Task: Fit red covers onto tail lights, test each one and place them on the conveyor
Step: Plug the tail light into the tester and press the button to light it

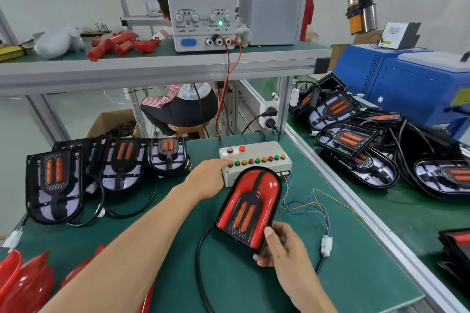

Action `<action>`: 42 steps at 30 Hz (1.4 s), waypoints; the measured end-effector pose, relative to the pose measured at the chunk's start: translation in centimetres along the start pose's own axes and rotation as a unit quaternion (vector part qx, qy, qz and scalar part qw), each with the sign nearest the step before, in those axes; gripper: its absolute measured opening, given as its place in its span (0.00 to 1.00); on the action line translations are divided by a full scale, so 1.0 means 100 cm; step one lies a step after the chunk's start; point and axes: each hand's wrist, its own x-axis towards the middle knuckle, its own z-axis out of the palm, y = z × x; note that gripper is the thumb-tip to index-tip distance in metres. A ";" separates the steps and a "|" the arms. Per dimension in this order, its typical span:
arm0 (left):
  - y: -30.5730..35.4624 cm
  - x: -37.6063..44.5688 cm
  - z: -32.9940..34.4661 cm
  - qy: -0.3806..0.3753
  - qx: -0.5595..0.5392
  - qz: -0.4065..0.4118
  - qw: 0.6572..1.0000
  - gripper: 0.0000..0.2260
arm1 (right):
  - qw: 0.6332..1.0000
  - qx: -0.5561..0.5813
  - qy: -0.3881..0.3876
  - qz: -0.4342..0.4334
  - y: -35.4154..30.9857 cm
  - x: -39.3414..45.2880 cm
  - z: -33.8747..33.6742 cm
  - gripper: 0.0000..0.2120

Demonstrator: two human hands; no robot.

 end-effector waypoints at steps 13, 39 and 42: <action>-0.004 0.007 0.016 0.000 0.037 0.021 0.999 0.29 | 0.998 0.047 0.020 -0.022 0.015 0.003 -0.005 0.07; 0.003 0.016 0.020 0.002 0.102 0.026 0.994 0.29 | 0.998 0.059 0.023 -0.021 0.017 0.004 -0.005 0.06; 0.005 0.022 0.018 0.010 0.104 0.022 0.994 0.27 | 0.998 0.058 0.015 -0.013 0.015 0.002 -0.005 0.07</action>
